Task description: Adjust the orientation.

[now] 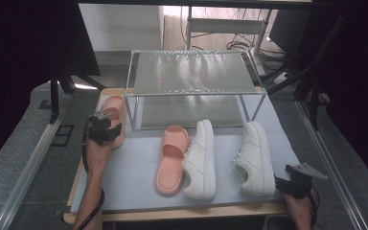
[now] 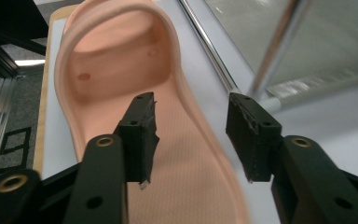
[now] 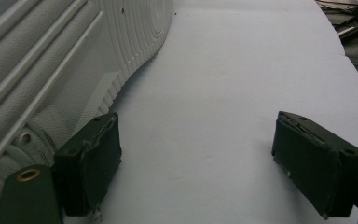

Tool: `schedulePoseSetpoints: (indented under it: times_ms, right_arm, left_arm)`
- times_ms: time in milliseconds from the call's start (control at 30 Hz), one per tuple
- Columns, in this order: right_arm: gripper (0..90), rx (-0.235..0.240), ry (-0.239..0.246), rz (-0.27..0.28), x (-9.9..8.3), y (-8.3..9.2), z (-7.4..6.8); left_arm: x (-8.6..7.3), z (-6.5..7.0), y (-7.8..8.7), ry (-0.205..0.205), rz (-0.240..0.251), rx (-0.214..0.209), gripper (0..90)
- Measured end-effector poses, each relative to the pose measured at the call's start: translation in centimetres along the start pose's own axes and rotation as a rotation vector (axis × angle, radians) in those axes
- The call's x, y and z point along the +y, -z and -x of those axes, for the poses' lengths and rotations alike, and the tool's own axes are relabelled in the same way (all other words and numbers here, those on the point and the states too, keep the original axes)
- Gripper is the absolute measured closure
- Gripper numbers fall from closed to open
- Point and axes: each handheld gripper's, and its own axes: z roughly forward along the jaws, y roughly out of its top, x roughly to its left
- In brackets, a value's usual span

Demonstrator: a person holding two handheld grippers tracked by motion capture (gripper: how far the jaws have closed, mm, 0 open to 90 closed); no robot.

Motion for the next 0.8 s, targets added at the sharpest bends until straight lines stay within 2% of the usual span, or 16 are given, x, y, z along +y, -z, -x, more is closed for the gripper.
schedulePoseSetpoints:
  times_ms: [200,433,633,767,800]
  right_arm:
    - [15.8,0.000,0.000,0.000,0.0,0.0,0.0]
    - [15.8,0.000,0.000,0.000,0.0,0.0,0.0]
    - [15.8,0.000,0.000,0.000,0.0,0.0,0.0]
    - [15.9,0.000,0.000,0.000,0.0,0.0,0.0]
    - [15.8,0.000,0.000,0.000,0.0,0.0,0.0]
  left_arm:
    - [1.2,-0.1,-1.8,-0.016,-0.022,0.017,61.4]
    - [1.9,-0.4,-3.7,0.004,-0.043,0.035,67.6]
    - [2.0,-0.4,-4.4,0.019,-0.052,0.037,71.0]
    - [2.2,-0.3,-4.5,0.036,-0.058,0.018,79.4]
    - [2.3,-0.3,-4.5,0.034,-0.061,0.024,81.7]
